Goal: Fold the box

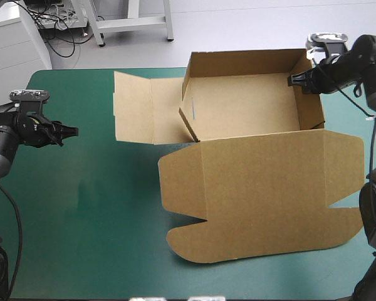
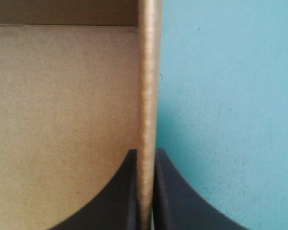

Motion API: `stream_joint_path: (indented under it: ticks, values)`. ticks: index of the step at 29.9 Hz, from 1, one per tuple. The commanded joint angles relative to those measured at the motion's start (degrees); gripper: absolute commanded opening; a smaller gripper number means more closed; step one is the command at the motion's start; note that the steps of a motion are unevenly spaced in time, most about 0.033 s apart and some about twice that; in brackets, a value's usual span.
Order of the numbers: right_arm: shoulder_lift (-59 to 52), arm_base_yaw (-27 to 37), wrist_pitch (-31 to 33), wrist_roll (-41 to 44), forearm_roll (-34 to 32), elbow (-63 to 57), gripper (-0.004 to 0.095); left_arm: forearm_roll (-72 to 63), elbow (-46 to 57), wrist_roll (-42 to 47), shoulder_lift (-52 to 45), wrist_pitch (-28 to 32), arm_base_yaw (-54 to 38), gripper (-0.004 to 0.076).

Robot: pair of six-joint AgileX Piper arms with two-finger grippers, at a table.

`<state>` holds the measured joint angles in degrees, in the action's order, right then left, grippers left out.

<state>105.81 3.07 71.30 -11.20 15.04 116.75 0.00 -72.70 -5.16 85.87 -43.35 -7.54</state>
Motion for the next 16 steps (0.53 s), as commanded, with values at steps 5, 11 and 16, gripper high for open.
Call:
stream_joint_path:
  ticks: [5, 11, 16]
  values:
    - [-6.4, 4.3, 0.0, -2.9, 12.4, 1.8, -0.0018, -15.6, -1.5, -7.2, 1.0, 5.4, -0.2, 0.0326]
    - [-6.5, 4.2, 0.0, -3.6, 15.7, 1.8, -0.0018, -39.9, -1.5, -21.0, 5.0, 4.5, -0.2, 0.0326]
    - [-6.1, 4.2, 0.0, -3.6, 16.1, 1.8, -0.0018, -60.5, -1.5, -33.5, 8.4, 0.4, -0.2, 0.0326]
